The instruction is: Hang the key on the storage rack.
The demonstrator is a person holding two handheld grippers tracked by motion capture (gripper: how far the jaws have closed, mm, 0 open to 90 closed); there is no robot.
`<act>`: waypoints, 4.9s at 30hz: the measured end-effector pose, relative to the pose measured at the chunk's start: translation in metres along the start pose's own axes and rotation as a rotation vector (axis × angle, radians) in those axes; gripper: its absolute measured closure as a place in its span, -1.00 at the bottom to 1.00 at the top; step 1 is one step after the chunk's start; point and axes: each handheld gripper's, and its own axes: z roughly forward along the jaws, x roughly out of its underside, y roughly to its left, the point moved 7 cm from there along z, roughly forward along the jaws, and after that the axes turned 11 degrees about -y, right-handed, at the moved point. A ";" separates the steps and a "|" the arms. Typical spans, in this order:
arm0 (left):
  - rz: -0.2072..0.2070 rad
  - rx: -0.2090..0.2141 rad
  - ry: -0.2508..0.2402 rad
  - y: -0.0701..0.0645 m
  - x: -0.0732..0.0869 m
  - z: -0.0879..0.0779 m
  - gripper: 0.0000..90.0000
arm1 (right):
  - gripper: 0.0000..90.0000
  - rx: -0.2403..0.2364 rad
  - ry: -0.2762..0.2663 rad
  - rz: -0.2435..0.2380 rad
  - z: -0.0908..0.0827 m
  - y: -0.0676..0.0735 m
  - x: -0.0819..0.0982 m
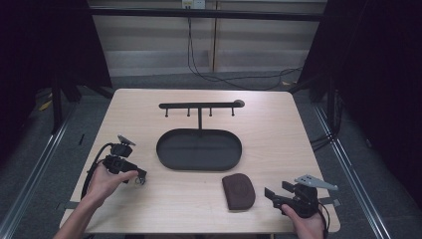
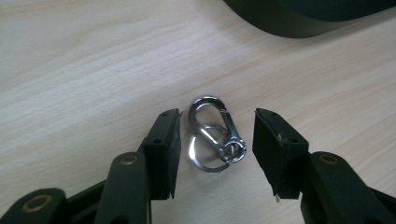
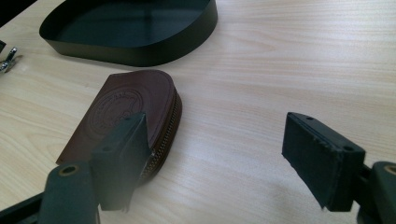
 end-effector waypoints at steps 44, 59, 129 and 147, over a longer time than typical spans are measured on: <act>0.127 -0.081 0.104 -0.003 -0.010 0.015 0.48 | -0.54 0.008 0.004 0.005 0.002 0.000 0.001; 0.163 -0.113 0.086 -0.007 -0.024 -0.011 0.50 | -0.54 0.015 0.007 0.007 0.001 -0.001 0.001; 0.272 -0.108 0.149 -0.054 -0.084 -0.079 0.51 | -0.57 0.008 0.017 -0.014 0.002 0.002 0.002; 0.275 -0.100 0.135 -0.074 -0.120 -0.093 0.51 | -0.58 0.000 0.021 -0.016 0.002 0.002 0.002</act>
